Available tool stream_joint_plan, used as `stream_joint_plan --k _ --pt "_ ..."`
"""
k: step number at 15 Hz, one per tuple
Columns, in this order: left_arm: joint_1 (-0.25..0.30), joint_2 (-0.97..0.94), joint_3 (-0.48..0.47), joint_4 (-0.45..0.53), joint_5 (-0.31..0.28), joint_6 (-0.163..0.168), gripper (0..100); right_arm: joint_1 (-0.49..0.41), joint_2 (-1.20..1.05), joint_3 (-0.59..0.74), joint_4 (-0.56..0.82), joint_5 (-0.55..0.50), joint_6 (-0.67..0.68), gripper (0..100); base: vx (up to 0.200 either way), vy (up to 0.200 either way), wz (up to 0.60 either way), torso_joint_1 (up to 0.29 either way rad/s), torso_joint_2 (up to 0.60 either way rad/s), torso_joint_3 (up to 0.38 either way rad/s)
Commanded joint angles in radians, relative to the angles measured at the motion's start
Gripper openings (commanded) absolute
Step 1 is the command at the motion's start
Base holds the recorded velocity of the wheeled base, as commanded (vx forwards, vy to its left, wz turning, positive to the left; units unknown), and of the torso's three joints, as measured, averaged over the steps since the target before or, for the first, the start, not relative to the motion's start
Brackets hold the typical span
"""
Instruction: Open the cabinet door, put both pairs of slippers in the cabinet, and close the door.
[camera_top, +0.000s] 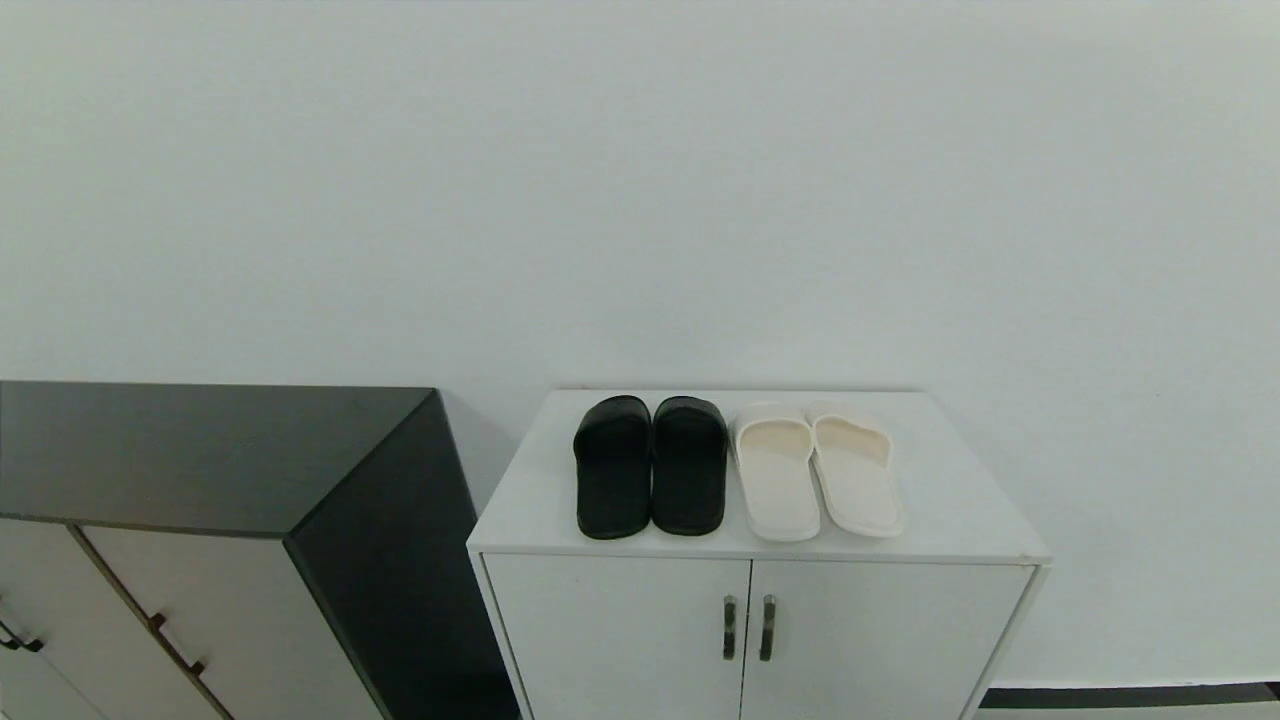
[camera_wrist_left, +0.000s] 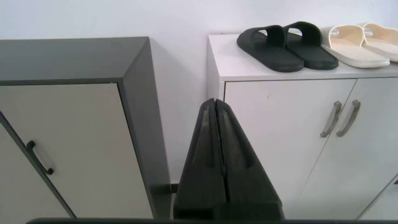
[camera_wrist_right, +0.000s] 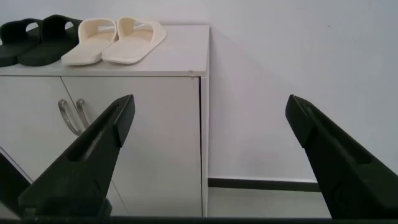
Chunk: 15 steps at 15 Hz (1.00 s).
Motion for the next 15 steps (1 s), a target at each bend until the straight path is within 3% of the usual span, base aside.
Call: stream_joint_plan --k 1,6,8,9,11,13,15 --pt "0.0 0.0 0.0 0.0 0.0 0.0 0 0.0 0.0 0.0 0.0 0.0 -0.002 100 0.0 0.0 0.0 0.0 0.0 0.0" --pt "0.0 0.0 0.0 0.0 0.0 0.001 0 -0.002 0.0 -0.006 -0.004 -0.003 -0.026 100 0.0 0.0 0.0 0.0 0.0 0.0" --pt "0.0 0.0 0.0 0.0 -0.002 0.001 0 0.003 0.173 -0.4 0.006 0.004 0.116 100 0.0 0.0 0.0 0.0 0.0 0.0" --pt "0.0 0.0 0.0 0.0 -0.002 0.003 0 0.005 0.233 -0.44 0.066 0.052 0.087 100 0.0 0.0 0.0 0.0 0.0 0.0" --pt "0.0 0.0 0.0 0.0 -0.002 0.001 0 0.005 0.421 -0.385 0.112 0.232 0.038 100 0.0 0.0 0.0 0.0 0.0 0.0" --pt "0.0 0.0 0.0 0.0 -0.003 0.003 0 0.029 0.602 -0.356 0.022 0.262 0.041 100 0.0 0.0 0.0 0.0 0.0 0.0" --pt "0.0 0.0 0.0 0.0 -0.003 0.005 0 0.189 0.863 -0.35 -0.199 0.207 0.109 100 0.0 0.0 0.0 0.0 0.0 0.0"
